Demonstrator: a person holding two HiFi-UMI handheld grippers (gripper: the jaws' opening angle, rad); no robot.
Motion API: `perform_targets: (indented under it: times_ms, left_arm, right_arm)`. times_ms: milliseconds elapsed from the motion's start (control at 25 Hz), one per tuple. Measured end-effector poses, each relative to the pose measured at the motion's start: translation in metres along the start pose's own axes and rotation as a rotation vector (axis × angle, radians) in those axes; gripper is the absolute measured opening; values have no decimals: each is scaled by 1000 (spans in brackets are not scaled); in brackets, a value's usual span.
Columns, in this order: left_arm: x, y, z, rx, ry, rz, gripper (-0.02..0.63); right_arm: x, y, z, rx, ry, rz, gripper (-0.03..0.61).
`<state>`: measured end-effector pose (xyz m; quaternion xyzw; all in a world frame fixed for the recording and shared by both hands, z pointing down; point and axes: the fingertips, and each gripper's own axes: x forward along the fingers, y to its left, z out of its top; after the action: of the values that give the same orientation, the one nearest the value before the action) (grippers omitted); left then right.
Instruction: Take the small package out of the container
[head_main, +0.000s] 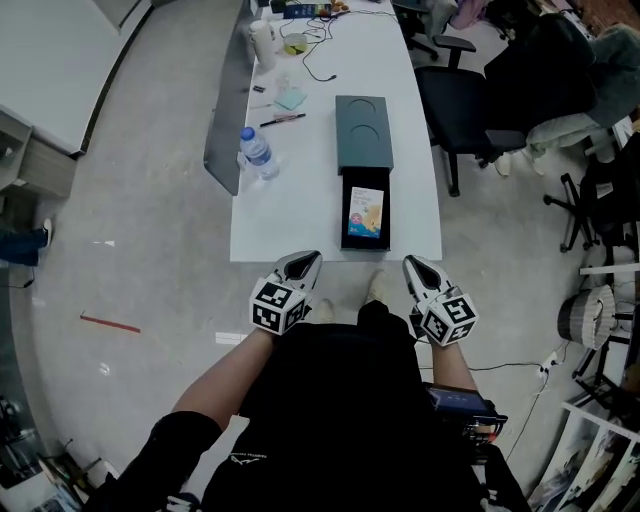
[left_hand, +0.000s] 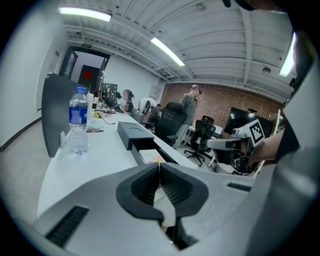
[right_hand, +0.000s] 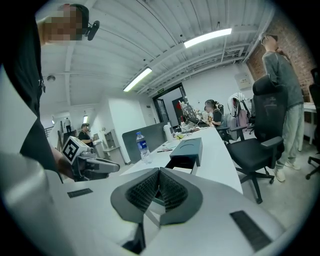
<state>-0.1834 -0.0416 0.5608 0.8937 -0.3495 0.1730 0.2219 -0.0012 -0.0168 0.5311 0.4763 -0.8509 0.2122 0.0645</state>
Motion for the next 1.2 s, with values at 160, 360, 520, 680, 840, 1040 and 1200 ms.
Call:
perform_targets:
  times_ms: [160,360,520,680,840,1040,1200]
  left_arm:
    - [19,9,7,-11,26,33,11]
    - [51,4,18,-2,76,49,12]
    - [83,1,22,1,140,79,12]
    - [111,2,20,-10,217,125,12]
    - [133,4,14,-29,287,166,15]
    - [155,6,4,-58,366,208,95]
    - [171,9,-3,-91,420,241,200]
  right_arm:
    - [22,-19,13,-10,5,40,26]
    - [40,-51,36,-24,1,86,26]
    - [51,-74,46,-25,5,126,26]
    - [64,-91,51,-21,13,175,26]
    - [73,-104,53,-9,19,221,26]
    - [79,-118,52,5,28,268,26]
    - [83,-130,53,11,34,294,26]
